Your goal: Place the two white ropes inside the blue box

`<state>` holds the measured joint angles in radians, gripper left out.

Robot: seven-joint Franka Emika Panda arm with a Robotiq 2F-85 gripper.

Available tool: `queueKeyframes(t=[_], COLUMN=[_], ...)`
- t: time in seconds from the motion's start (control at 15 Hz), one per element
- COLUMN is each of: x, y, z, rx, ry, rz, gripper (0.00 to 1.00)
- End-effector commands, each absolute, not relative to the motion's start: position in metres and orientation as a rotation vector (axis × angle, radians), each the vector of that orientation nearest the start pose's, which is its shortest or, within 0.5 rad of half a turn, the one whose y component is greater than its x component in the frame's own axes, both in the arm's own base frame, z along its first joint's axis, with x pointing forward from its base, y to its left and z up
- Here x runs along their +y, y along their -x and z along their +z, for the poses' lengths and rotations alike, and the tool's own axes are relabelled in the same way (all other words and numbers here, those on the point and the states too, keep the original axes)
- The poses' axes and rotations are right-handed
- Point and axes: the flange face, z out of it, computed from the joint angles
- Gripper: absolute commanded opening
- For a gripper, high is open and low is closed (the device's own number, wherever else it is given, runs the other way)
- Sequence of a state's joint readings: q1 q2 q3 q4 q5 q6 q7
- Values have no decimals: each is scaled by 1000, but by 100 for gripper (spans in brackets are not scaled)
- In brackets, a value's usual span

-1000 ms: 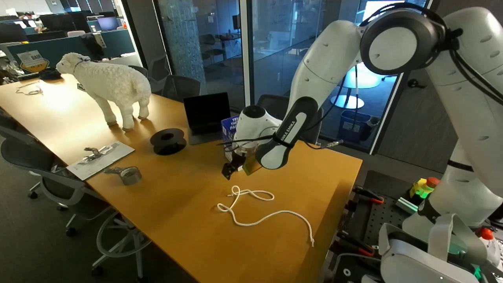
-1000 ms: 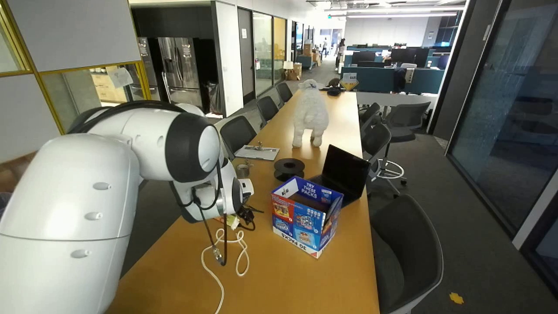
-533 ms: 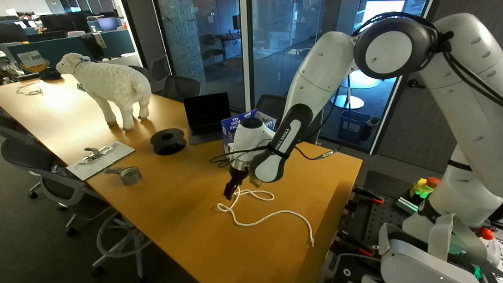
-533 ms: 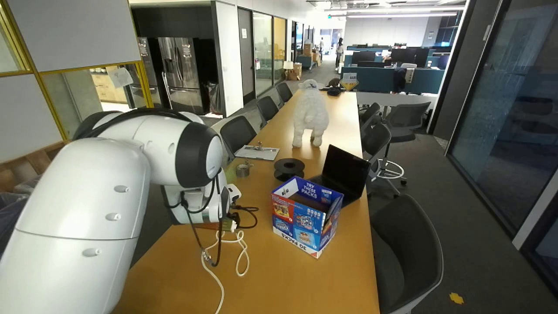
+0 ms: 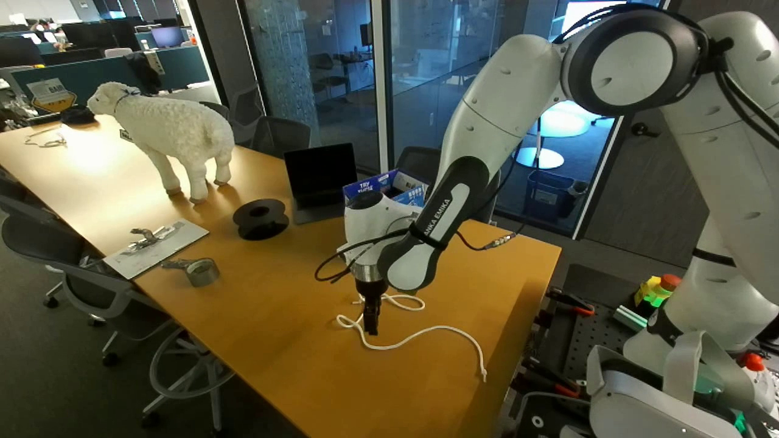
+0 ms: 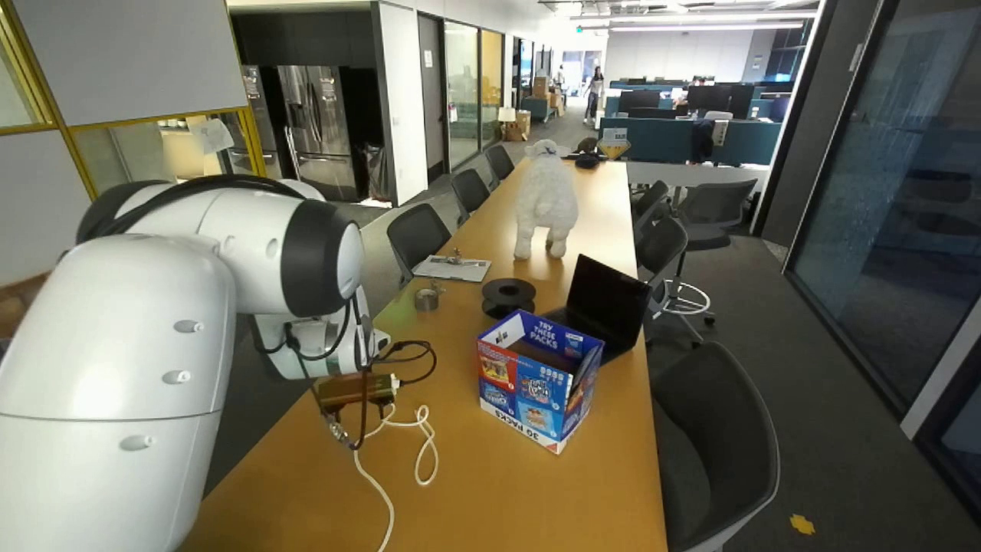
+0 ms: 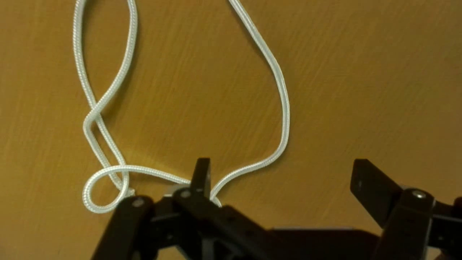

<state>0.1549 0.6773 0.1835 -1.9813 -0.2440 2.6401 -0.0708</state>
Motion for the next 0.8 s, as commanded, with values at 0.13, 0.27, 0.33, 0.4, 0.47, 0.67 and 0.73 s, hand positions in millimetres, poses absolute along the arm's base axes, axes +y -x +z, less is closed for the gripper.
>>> queueKeyframes(t=[0.13, 0.27, 0.33, 0.4, 0.47, 0.67, 0.73], x=[219, 226, 229, 232, 235, 240, 240], y=[-545, -535, -529, -523, -517, -506, -505], z=[123, 120, 118, 115, 112, 101, 97], rx=[-1162, -1171, -1160, -1134, -1094, -964, -911], ry=[3196, 3246, 3262, 3264, 3256, 3220, 3212], rz=[35, 29, 52, 81, 114, 71, 62], gripper=[100, 100, 100, 100, 100, 100, 100])
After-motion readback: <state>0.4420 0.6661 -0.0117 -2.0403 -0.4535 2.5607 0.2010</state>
